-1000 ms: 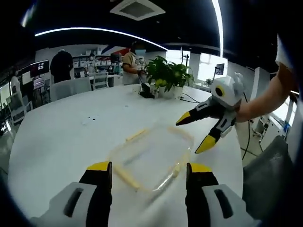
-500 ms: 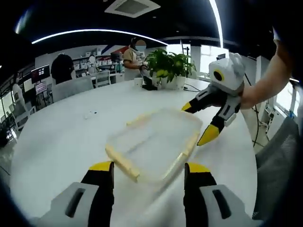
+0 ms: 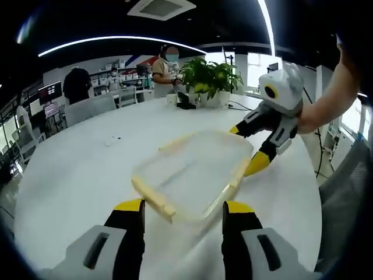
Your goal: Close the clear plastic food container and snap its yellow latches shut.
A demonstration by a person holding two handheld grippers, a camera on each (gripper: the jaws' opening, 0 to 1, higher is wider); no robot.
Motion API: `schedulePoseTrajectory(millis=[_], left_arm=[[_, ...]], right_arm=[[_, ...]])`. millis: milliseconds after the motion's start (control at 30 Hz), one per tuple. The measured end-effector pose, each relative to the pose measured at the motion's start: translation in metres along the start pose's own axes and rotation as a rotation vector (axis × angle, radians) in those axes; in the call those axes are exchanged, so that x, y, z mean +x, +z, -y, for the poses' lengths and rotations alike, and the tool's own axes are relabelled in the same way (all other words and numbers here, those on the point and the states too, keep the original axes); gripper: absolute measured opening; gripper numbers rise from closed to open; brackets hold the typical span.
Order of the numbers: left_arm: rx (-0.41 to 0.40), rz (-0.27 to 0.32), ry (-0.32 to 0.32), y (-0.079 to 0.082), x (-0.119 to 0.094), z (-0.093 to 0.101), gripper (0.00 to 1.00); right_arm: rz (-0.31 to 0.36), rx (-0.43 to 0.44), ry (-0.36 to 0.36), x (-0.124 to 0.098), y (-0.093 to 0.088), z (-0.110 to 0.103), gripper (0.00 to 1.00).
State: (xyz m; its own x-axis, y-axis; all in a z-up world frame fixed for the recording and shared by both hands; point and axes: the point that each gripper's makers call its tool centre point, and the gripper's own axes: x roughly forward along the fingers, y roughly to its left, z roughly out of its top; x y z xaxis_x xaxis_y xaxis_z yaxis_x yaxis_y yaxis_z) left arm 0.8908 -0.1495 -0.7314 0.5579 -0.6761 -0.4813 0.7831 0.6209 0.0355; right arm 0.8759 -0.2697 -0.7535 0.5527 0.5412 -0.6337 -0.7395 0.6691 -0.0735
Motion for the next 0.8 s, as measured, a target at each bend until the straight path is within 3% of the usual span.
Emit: schedulePoseTrajectory(millis=[467, 800], left_arm=[[0.013, -0.008, 0.003, -0.005, -0.008, -0.007, 0.46], [0.024, -0.024, 0.03, -0.019, -0.03, -0.033, 0.45]], right_arm=[[-0.012, -0.013, -0.017, 0.008, 0.007, -0.009, 0.46], [-0.006, -0.024, -0.02, 0.026, 0.026, -0.027, 0.43]])
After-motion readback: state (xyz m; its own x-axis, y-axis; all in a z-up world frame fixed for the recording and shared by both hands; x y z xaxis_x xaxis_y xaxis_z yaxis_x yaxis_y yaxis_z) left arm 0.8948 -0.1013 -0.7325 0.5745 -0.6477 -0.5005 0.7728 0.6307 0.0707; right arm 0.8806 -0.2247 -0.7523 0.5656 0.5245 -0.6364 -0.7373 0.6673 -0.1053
